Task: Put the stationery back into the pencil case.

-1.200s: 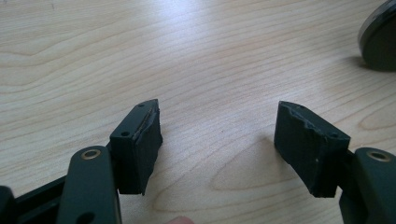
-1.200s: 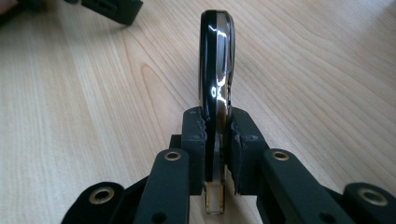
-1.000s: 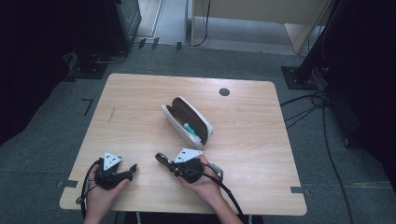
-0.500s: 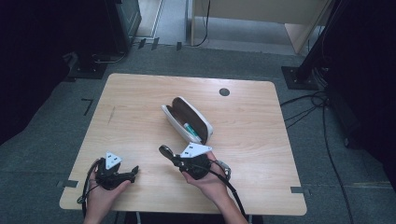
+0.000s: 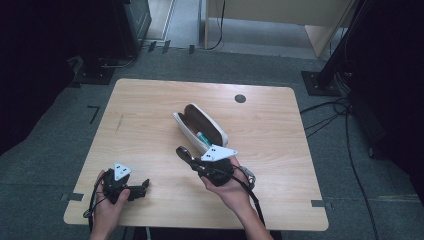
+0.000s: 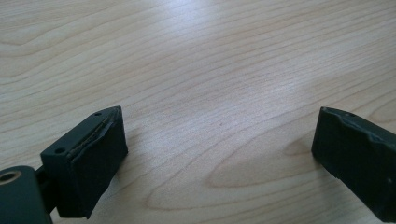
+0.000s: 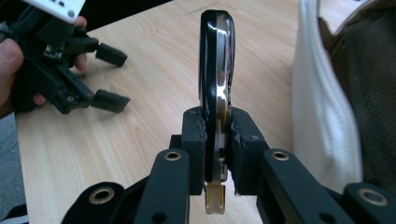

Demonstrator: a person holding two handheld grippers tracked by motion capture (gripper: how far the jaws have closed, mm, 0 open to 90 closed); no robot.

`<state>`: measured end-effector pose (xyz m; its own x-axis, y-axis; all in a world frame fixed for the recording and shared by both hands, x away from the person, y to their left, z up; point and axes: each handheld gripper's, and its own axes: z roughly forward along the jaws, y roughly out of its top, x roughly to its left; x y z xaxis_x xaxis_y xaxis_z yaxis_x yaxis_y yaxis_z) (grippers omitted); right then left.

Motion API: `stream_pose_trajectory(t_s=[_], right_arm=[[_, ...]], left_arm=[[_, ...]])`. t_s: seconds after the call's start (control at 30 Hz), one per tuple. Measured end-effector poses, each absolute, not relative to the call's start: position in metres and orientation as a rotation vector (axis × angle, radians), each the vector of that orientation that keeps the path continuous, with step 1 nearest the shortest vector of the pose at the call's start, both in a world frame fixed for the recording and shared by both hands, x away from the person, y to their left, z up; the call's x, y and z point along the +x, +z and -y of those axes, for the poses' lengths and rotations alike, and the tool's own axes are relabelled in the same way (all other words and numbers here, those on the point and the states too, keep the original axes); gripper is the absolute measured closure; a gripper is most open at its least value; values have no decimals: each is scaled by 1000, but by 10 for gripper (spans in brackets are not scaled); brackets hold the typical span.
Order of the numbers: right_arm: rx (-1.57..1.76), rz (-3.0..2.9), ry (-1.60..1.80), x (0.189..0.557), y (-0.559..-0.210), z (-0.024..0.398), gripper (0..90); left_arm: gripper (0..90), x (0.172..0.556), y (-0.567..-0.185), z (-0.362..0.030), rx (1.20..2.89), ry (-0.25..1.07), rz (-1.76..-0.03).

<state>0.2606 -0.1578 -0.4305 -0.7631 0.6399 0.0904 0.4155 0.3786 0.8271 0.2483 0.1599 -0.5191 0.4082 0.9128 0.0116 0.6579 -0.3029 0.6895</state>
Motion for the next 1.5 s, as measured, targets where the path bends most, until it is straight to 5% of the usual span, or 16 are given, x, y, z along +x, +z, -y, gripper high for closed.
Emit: stream_pose_trajectory(t_s=[0.83, 1.5], right_arm=[[1027, -2254, 1327, 287, -393, 190, 784], [1155, -2250, 1231, 332, -407, 184, 783]], left_arm=[[11, 249, -519, -159, 2071, 541, -1326], [11, 249, -519, -159, 2071, 541, -1325]])
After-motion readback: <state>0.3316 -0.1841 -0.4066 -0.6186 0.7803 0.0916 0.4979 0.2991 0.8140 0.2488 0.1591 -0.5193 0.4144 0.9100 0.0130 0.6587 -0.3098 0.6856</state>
